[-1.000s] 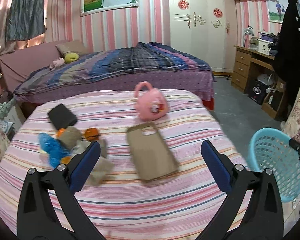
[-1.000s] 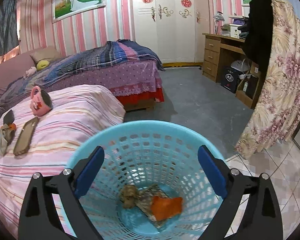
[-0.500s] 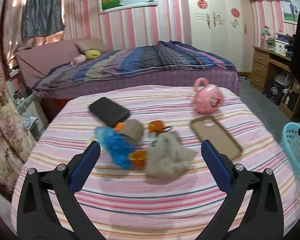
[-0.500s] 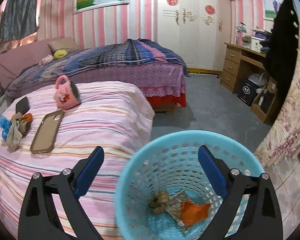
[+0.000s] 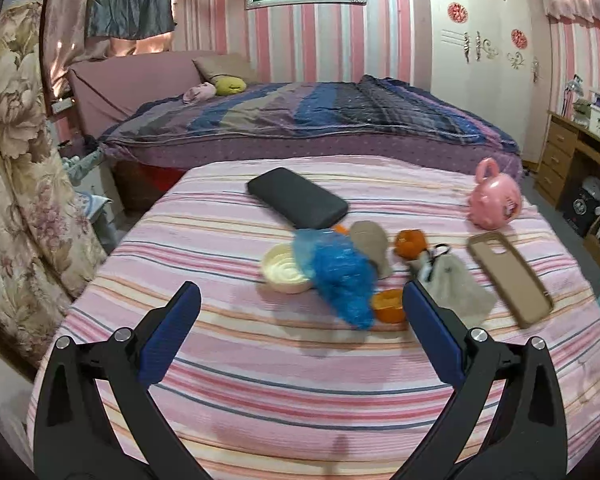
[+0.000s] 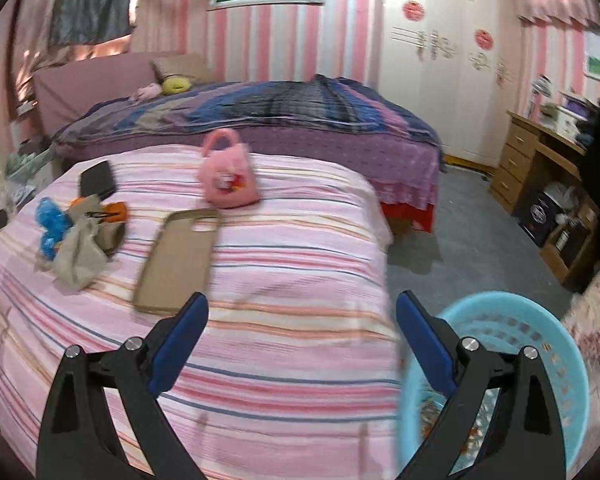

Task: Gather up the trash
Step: 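Move both open grippers back over the bed clutter, then grasp the grey cloth pouch with the right gripper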

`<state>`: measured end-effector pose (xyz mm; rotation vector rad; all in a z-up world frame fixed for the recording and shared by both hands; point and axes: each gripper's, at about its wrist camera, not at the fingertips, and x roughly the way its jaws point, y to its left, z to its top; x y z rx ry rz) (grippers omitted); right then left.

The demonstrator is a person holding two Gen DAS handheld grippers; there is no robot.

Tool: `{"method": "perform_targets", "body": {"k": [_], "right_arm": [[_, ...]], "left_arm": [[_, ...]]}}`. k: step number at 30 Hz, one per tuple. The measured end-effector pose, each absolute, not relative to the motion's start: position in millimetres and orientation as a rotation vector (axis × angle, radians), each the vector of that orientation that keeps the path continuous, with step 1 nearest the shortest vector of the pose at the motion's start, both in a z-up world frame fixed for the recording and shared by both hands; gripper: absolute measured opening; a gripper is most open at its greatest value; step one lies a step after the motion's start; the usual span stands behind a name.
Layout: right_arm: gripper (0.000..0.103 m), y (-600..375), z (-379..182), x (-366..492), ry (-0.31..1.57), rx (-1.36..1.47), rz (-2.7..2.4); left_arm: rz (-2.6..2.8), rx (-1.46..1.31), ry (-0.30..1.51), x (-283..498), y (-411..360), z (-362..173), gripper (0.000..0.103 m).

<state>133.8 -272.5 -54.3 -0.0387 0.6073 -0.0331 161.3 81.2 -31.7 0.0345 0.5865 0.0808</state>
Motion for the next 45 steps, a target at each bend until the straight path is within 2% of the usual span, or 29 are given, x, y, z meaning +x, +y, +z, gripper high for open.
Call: {"method": "perform_targets", "body": {"k": [15, 30, 32, 33, 35, 36, 37, 40, 41, 43, 44, 45], "right_arm": [[0.093, -154.1, -52.8, 168.3, 0.604, -0.118, 0.164], [0.091, -82.0, -85.7, 201.9, 0.682, -0.139, 0.302], [0.081, -77.1, -88.9, 205.3, 0.705, -0.147, 0.321], [0.073, -75.5, -90.2, 206.9, 0.713, -0.151, 0.327], [0.068, -71.3, -92.4, 208.1, 0.722, -0.168, 0.337], [0.061, -70.2, -92.8, 207.9, 0.723, -0.169, 0.346], [0.048, -70.0, -93.2, 208.0, 0.726, -0.167, 0.359], [0.033, -74.3, -94.2, 208.2, 0.73, -0.156, 0.381], [0.031, -77.2, -93.7, 207.4, 0.728, -0.154, 0.39], [0.013, -82.4, -91.8, 205.7, 0.719, -0.153, 0.395], [0.008, -87.3, -90.1, 204.5, 0.712, -0.153, 0.39], [0.008, -90.9, -88.7, 203.8, 0.708, -0.147, 0.388]], "left_arm": [[0.173, -0.051, 0.585, 166.6, 139.9, -32.4, 0.097], [0.204, -0.045, 0.604, 175.6, 152.4, -41.6, 0.097], [0.206, -0.044, 0.611, 176.6, 153.2, -42.9, 0.097], [0.207, -0.043, 0.614, 177.2, 153.4, -43.4, 0.097], [0.211, -0.039, 0.613, 177.6, 153.3, -43.8, 0.097], [0.217, -0.036, 0.611, 177.8, 153.0, -43.9, 0.097], [0.223, -0.034, 0.609, 178.3, 153.0, -44.1, 0.097], [0.232, -0.034, 0.615, 180.3, 151.8, -45.3, 0.097], [0.231, -0.035, 0.618, 180.9, 151.3, -45.6, 0.097], [0.23, -0.03, 0.622, 181.9, 149.3, -46.8, 0.097], [0.231, -0.026, 0.623, 182.3, 148.0, -47.3, 0.097], [0.233, -0.022, 0.625, 183.0, 146.0, -47.9, 0.097]]}}
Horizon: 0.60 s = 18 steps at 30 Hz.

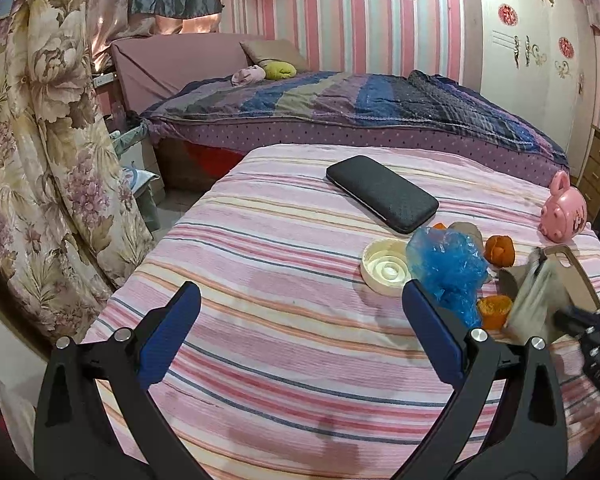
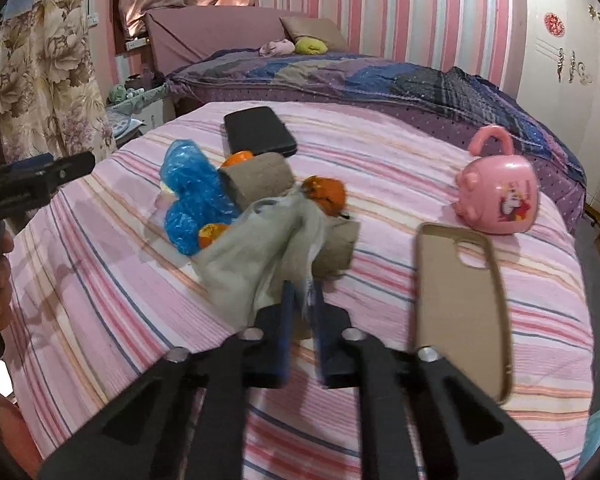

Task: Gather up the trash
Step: 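Grasp the grey cloth pouch with the right gripper, then grasp the blue plastic bag with the left gripper while the right holds the pouch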

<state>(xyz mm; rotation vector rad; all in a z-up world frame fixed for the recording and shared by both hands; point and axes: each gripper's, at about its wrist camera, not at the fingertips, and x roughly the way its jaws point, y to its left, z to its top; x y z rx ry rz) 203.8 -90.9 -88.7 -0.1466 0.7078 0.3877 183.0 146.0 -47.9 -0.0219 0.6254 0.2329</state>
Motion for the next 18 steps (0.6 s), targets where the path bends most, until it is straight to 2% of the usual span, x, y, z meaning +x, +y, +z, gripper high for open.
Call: {"method": "perform_targets", "body": {"k": [18], "right_arm": [[0.008, -172.2, -64.2, 196.8, 0.646, -0.079, 0.263]], "left_arm": [[0.172, 0.0, 0.658, 203.0, 97.2, -58.9, 0.097]]}}
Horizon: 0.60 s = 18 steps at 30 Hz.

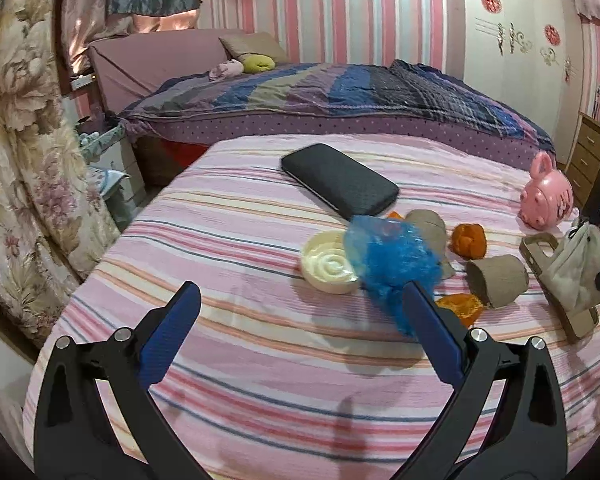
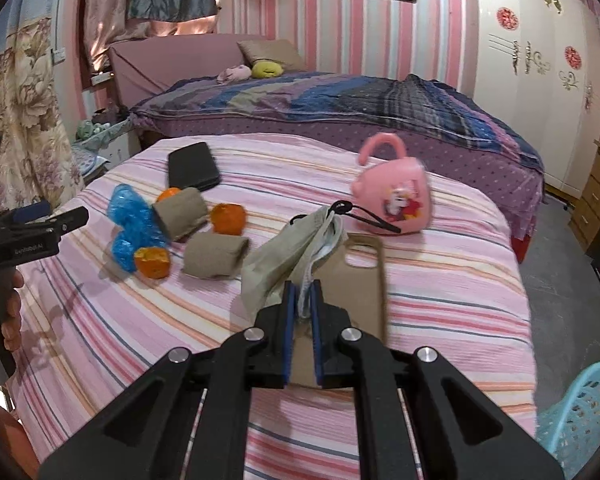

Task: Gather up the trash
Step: 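Grasp the blue plastic bag with the left gripper while the right holds the pouch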

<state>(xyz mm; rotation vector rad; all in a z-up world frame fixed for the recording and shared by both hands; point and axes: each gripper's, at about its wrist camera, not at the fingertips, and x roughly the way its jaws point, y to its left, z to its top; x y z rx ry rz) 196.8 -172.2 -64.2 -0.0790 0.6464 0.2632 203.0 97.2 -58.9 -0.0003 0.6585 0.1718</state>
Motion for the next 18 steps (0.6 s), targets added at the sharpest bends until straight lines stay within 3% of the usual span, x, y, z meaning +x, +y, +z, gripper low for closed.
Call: {"method": "perform_targets", "body": {"k": [4, 7, 10, 12, 14, 18], "right_arm": [[0.008, -194.1, -62.7, 195.1, 0.654, -0.061, 0.237], [0.008, -208.9, -63.4, 193.1, 0.663, -0.052, 0.216], [0.008, -219.7, -66.1, 191.1, 0.672, -0.046, 0.204], [0.008, -224.9, -69.0, 191.4, 0.679, -0.043, 0.201], [0.008, -228.8, -71.6, 191.6, 0.684, -0.044, 0.203], [0.008, -232.3, -71.6, 190.6, 0.677, -0.037, 0.209]], "left_arm": [[0.142, -0.012, 0.659, 217.3, 83.3, -62.5, 0.096], [0.09, -0.054, 0.684, 229.1, 75.8, -67.6, 0.086], [0.069, -0.056, 0.712, 240.7, 64.9, -76.2, 0.07], [0.047, -0.044, 0.729, 246.4, 57.2, -81.6, 0.047], [0.044, -0.027, 0.74, 248.7, 53.2, -83.6, 0.031], [0.061, 0.005, 0.706, 239.8, 53.0, -76.1, 0.025]]}}
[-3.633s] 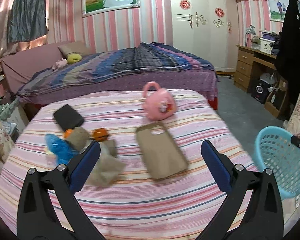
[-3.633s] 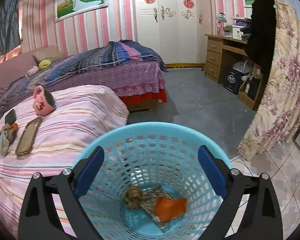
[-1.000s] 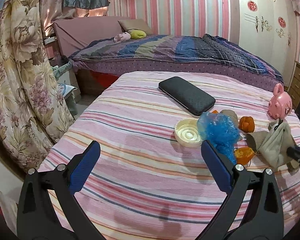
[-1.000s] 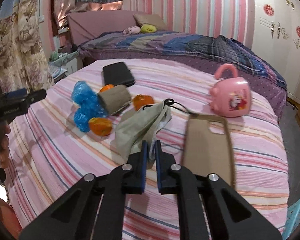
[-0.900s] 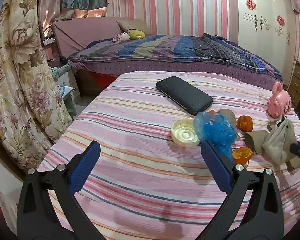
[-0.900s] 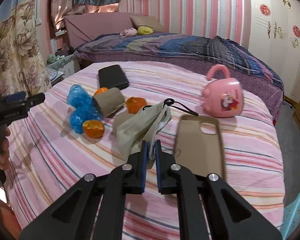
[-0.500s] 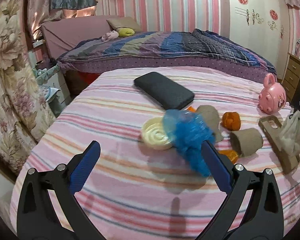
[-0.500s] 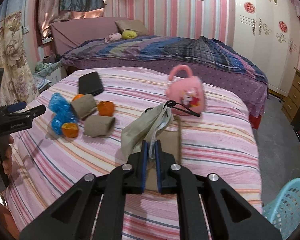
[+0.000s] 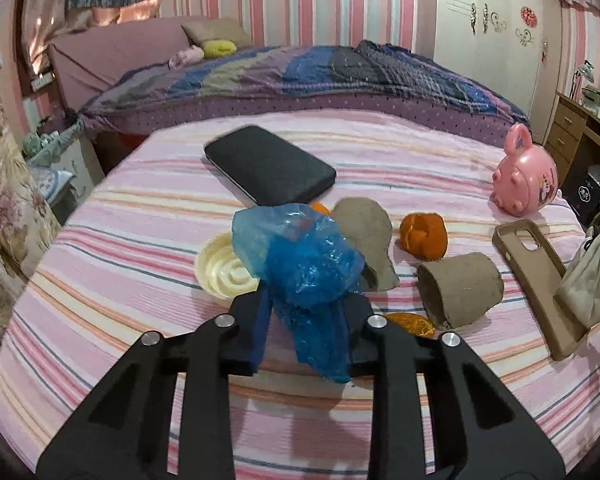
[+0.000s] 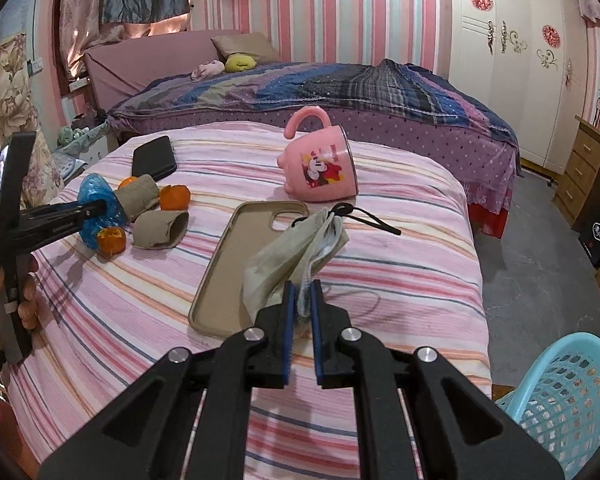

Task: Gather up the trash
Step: 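Grasp the blue plastic bag with the left gripper while the right holds the pouch, then carry the blue bag and grey pouch in both grippers over the blue basket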

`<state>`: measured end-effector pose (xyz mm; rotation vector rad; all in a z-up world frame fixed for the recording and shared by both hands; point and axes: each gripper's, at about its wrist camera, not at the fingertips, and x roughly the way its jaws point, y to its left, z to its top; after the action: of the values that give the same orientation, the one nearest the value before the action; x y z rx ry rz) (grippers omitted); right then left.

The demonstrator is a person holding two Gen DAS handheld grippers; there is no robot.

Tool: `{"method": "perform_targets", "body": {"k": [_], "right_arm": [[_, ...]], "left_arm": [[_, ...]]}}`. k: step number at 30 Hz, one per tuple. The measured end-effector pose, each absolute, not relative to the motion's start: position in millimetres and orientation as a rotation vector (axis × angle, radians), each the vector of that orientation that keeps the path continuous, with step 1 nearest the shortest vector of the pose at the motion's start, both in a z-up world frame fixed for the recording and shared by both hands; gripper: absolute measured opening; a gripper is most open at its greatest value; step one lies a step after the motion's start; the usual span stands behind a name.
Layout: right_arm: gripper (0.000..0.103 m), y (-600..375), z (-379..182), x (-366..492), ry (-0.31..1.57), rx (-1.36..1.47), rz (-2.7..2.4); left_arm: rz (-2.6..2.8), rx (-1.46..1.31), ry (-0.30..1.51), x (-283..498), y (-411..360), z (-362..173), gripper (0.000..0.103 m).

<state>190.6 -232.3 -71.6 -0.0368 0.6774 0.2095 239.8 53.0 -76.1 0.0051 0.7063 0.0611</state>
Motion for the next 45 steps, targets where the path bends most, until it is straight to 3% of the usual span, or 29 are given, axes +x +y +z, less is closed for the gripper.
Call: {"method": "perform_targets", "body": {"k": [8, 23, 45], "right_arm": [[0.008, -233.1, -61.1, 181.8, 0.635, -0.029, 0.219], [0.008, -250.7, -49.5, 147.6, 0.609, -0.044, 0.188], [0.008, -425.0, -33.3, 41.0, 0.557, 0.059, -0.118]], "left_arm": [[0.064, -0.023, 0.594, 198.5, 70.2, -35.2, 0.025], [0.037, -0.002, 0.581, 165.5, 48.2, -23.2, 0.025], [-0.287, 0.06, 0.551, 102.6, -155.2, -27.0, 0.025]]}}
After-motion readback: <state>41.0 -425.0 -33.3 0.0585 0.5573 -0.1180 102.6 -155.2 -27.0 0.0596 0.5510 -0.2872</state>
